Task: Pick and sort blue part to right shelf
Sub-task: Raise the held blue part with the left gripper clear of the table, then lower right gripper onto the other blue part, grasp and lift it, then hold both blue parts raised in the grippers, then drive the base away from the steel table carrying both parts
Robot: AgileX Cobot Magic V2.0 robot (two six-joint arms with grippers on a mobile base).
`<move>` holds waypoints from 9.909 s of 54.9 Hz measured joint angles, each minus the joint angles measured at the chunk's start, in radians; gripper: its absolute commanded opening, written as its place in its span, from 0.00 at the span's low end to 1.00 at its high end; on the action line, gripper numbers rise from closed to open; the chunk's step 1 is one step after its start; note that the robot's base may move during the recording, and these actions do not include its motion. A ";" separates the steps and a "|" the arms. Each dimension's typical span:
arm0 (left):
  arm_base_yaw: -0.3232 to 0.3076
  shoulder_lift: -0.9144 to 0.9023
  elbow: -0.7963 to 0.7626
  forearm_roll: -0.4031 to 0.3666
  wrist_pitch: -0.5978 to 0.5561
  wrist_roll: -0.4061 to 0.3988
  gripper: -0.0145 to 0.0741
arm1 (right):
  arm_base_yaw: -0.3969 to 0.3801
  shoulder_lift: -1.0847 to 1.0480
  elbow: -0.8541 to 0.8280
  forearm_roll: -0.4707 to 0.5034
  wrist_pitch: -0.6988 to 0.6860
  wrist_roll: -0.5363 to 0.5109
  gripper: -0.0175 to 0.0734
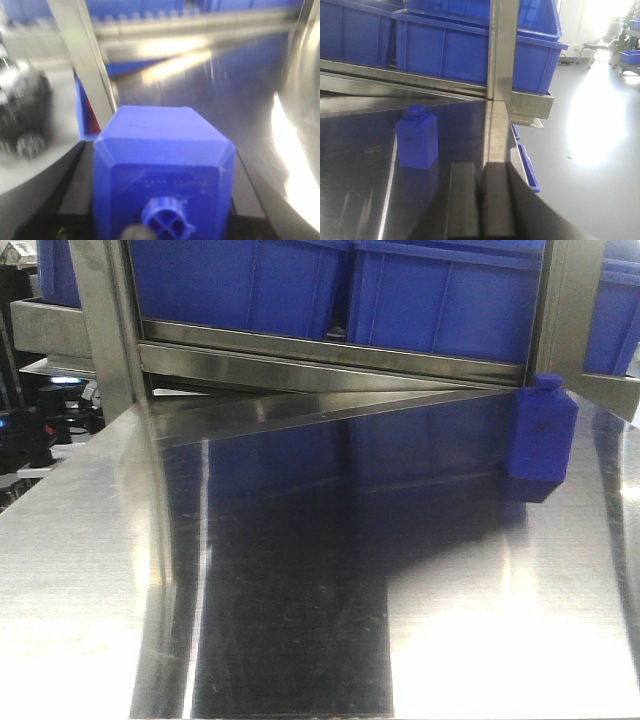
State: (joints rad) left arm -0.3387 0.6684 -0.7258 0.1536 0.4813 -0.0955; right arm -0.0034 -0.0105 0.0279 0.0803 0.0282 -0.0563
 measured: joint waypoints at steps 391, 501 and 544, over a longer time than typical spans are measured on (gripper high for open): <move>0.000 -0.671 0.242 0.071 0.162 -0.052 0.44 | 0.377 0.037 -0.513 -0.382 0.534 0.301 0.46; 0.000 -0.671 0.242 0.071 0.165 -0.052 0.44 | 0.377 0.035 -0.513 -0.387 0.537 0.301 0.46; 0.000 -0.671 0.242 0.071 0.165 -0.052 0.44 | 0.377 0.035 -0.513 -0.387 0.537 0.301 0.46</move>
State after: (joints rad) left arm -0.3387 -0.0031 -0.4834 0.2248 0.6462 -0.1474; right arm 0.3732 0.0245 -0.4850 -0.3063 0.5650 0.2450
